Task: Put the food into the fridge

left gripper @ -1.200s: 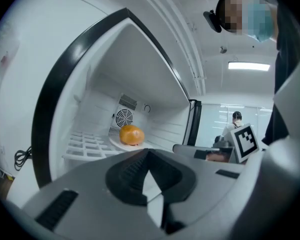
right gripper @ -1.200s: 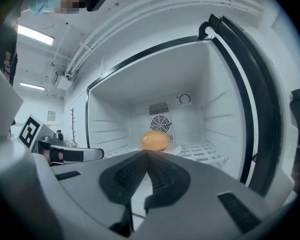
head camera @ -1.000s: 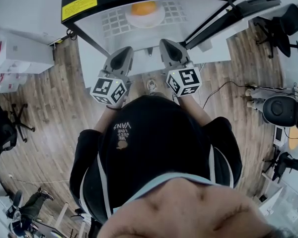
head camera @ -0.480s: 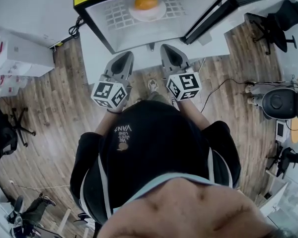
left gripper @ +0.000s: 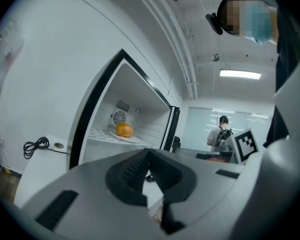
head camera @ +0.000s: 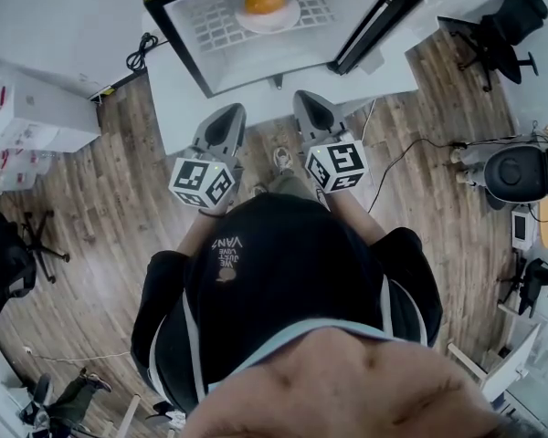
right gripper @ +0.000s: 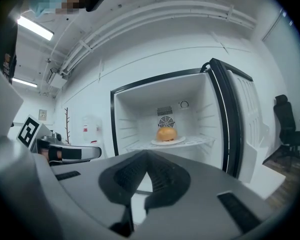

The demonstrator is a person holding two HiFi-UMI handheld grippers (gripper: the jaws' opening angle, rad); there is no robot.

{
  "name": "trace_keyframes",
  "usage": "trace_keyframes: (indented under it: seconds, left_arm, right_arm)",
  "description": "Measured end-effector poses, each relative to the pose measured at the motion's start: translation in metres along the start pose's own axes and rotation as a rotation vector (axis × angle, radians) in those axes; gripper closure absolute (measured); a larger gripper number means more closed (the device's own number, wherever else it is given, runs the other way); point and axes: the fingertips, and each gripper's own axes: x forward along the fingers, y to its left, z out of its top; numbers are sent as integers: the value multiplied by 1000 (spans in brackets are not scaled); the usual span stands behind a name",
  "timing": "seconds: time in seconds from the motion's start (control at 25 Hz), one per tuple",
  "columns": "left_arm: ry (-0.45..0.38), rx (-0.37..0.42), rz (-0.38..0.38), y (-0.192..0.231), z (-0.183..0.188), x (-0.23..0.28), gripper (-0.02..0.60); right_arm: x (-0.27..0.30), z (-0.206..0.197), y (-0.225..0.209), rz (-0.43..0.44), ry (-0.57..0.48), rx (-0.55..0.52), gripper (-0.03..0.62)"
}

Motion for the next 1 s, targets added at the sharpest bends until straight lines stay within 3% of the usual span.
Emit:
trace_keyframes:
  seconds: [0.48, 1.0]
  left_arm:
    - [-14, -11, -3, -13, -5, -22, 565]
    - [-34, 34, 12, -39, 4, -19, 565]
  right_arm:
    - [-22, 0, 13, -2, -9, -5, 583]
    - [-44, 11, 2, 17, -31, -33, 583]
